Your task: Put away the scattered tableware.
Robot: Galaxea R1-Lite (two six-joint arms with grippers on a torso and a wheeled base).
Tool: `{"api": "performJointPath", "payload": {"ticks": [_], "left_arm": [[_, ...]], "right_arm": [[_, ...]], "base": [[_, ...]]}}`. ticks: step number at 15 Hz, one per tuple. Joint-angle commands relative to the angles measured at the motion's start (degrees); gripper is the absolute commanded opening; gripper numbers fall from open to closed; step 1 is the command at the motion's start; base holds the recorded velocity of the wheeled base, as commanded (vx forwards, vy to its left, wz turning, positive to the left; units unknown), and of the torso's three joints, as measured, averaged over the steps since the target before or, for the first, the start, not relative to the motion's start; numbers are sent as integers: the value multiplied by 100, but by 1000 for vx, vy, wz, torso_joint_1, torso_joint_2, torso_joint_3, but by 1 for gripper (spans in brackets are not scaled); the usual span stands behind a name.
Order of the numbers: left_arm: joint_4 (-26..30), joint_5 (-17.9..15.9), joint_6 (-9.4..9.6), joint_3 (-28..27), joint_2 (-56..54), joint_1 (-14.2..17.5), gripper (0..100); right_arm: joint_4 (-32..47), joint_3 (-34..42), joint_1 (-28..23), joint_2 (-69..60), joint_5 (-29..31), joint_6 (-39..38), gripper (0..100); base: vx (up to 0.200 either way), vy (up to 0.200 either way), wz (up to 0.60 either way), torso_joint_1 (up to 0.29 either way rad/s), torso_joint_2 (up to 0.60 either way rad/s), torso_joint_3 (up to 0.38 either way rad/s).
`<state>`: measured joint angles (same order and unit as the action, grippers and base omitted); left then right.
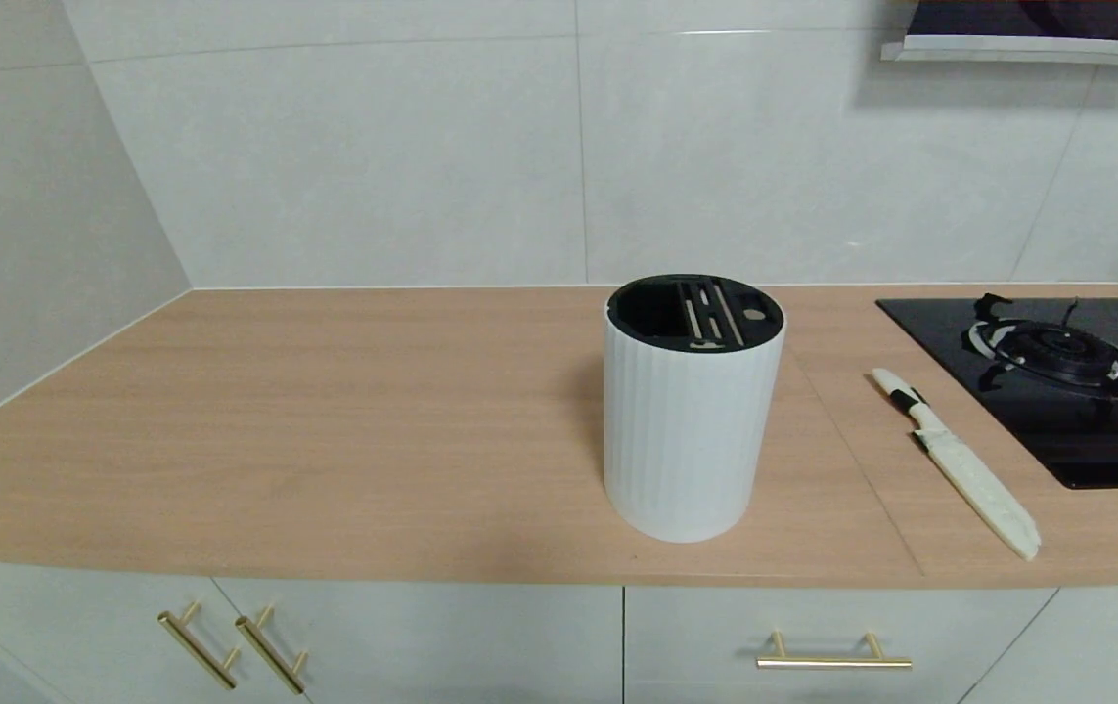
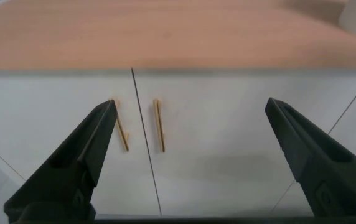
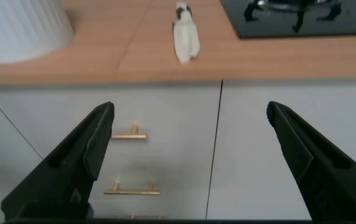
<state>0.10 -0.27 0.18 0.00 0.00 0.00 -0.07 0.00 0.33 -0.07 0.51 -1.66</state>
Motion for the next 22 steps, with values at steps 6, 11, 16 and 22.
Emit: {"api": "performJointPath", "payload": {"ticks": [6,11,16,22], "left_arm": [[-1,0,-1,0,0,0,100],[-1,0,-1,0,0,0,100],[-1,0,-1,0,0,0,100],[-1,0,-1,0,0,0,100]], "right_arm": [[-1,0,2,7,2,-1,100],[-1,0,2,7,2,-1,100],[-1,0,2,7,2,8,100],[-1,0,2,7,2,8,100]], "base": [[0,0,0,240,-533,-299],[0,0,0,272,-591,-319],[0,0,0,224,-459,-245],[0,0,0,39,-77,-41]]}}
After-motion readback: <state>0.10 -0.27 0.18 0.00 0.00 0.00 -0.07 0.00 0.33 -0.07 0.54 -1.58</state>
